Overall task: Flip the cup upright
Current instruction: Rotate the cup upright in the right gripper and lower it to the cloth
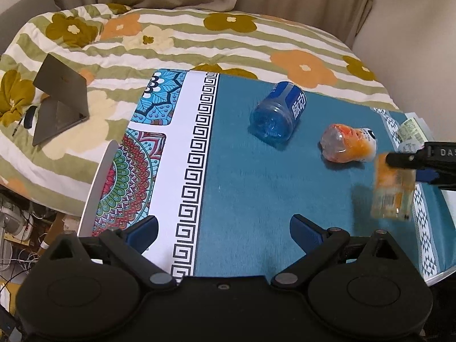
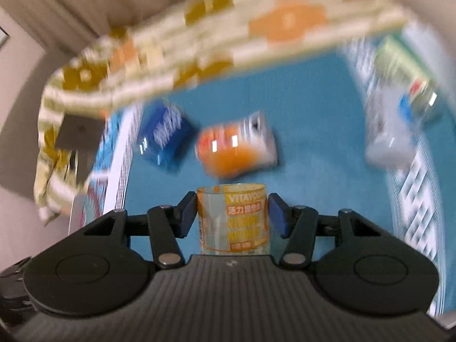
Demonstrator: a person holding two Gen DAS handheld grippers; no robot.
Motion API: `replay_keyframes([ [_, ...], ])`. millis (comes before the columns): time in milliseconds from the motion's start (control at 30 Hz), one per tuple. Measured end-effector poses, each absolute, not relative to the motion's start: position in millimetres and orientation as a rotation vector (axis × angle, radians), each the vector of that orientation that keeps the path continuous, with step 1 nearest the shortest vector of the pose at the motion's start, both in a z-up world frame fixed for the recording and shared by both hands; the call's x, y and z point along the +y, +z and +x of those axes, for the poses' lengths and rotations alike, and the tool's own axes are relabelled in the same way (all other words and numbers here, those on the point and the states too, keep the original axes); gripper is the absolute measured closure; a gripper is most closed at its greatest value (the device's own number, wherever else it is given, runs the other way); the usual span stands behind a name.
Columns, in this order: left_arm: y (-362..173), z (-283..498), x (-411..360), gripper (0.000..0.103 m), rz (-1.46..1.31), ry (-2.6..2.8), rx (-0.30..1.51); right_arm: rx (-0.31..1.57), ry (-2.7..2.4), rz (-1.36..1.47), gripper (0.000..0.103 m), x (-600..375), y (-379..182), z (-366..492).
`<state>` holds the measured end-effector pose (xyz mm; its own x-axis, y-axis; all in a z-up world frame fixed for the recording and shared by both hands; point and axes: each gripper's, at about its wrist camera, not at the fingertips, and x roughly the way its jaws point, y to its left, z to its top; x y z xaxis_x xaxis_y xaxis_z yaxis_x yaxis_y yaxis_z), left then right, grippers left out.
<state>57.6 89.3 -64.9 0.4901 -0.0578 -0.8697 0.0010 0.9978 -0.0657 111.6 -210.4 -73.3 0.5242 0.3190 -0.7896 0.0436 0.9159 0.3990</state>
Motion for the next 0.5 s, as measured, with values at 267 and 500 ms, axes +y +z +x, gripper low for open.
replay_keyframes([
  [267,-81.2,57.6,74.4,0.002,0.033,-0.077,1.087,0.622,0.119,0.277,0.033,-177.7,-103.8,67.0],
  [500,-91.7,50.2,65.8,0.002,0.141,-0.099,1.081,0.512,0.072,0.172,0.032,-158.4,-130.3,61.3],
])
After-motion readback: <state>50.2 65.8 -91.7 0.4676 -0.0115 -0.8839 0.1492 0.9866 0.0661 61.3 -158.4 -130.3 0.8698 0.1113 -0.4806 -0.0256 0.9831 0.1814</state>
